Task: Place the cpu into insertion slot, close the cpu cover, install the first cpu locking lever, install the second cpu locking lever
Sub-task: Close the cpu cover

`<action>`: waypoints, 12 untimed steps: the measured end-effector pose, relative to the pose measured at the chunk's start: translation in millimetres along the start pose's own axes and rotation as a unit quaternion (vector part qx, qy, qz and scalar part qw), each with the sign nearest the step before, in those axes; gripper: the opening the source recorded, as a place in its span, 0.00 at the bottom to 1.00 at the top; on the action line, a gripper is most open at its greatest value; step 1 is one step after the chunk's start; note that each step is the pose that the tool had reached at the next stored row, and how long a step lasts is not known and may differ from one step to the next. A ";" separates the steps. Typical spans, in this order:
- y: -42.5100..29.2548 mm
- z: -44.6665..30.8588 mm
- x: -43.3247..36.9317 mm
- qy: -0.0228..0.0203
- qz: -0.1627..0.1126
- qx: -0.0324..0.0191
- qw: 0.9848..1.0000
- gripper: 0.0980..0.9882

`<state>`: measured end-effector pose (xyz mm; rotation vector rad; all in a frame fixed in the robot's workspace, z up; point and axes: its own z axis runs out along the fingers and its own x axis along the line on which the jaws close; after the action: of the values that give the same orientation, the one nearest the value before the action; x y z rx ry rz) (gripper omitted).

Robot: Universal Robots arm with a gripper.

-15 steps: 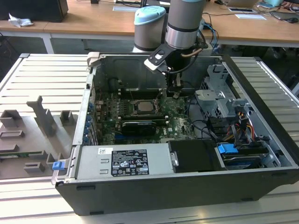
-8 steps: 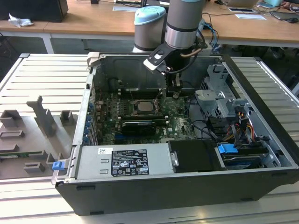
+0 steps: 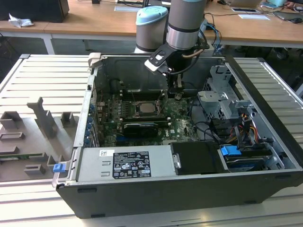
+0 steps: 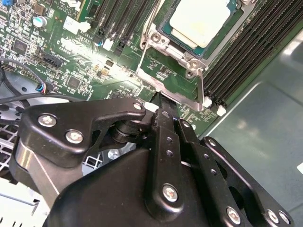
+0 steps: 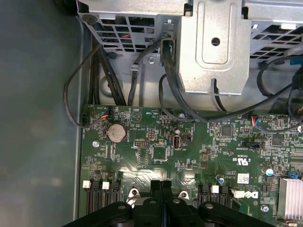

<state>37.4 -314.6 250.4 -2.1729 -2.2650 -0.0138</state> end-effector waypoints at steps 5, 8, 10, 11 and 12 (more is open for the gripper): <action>-1.0 0.0 0.0 0.000 0.000 0.000 1.000 0.01; -2.3 0.0 0.1 0.000 0.000 0.000 1.000 0.01; -3.1 0.0 0.1 0.000 0.000 0.000 1.000 0.01; -3.4 0.0 0.1 0.000 0.000 0.000 1.000 0.01; -3.7 0.0 0.2 0.000 0.000 0.000 1.000 0.01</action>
<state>33.6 -314.6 250.4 -2.1729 -2.2650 -0.0137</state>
